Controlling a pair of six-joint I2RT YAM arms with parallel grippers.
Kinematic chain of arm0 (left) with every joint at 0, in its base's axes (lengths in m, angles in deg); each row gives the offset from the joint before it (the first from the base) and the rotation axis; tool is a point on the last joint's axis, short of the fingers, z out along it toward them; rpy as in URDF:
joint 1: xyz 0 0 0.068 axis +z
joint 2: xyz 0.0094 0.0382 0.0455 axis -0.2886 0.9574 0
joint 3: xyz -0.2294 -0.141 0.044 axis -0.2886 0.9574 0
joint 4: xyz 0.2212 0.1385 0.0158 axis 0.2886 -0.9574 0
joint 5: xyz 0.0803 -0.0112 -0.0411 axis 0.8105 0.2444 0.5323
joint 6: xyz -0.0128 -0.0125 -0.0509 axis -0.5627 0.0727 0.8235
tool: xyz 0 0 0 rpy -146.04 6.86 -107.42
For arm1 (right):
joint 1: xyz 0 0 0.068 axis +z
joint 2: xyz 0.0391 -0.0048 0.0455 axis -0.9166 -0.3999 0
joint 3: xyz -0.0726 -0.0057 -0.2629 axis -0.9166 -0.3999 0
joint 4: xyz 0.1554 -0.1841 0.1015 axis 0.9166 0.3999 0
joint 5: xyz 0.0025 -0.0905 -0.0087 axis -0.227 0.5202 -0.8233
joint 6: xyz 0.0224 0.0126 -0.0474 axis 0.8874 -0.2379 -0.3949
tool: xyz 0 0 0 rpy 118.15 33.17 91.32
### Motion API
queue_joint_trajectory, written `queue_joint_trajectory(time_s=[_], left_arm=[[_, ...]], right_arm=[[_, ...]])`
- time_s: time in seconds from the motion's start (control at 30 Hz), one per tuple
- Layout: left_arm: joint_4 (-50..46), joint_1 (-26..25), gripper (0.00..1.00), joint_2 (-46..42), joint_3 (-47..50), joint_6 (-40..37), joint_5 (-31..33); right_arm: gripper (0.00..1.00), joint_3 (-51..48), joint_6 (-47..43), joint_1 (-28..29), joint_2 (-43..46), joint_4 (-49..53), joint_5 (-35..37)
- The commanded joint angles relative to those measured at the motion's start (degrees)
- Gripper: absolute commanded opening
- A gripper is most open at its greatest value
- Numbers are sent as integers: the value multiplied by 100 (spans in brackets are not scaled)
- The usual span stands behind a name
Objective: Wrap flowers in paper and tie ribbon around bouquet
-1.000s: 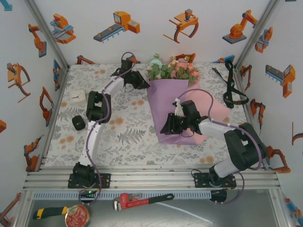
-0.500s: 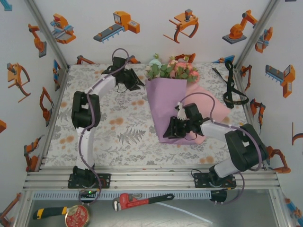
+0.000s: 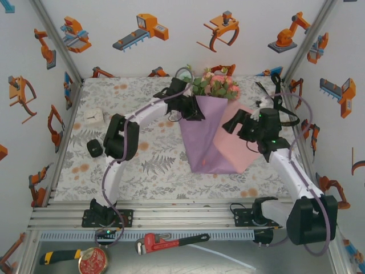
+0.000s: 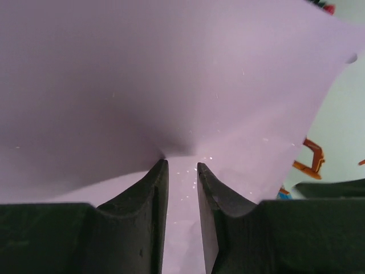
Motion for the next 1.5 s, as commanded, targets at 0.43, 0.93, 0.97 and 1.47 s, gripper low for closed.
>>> queue_joint_trajectory(time_s=[0.43, 0.93, 0.97, 1.47], left_arm=[[-149, -452, 28, 1201, -750, 57, 61], [-67, -379, 28, 1048, -147, 49, 468], [-42, -344, 28, 1028, -92, 65, 474], [-132, 11, 27, 768, 156, -270, 237]], right_arm=[[86, 417, -699, -2334, -2252, 851, -29], [81, -870, -85, -2310, -1355, 267, -2467], [81, -1042, 88, -2258, -1119, 220, -2523], [85, -3159, 1893, -1490, 2231, -300, -1650]])
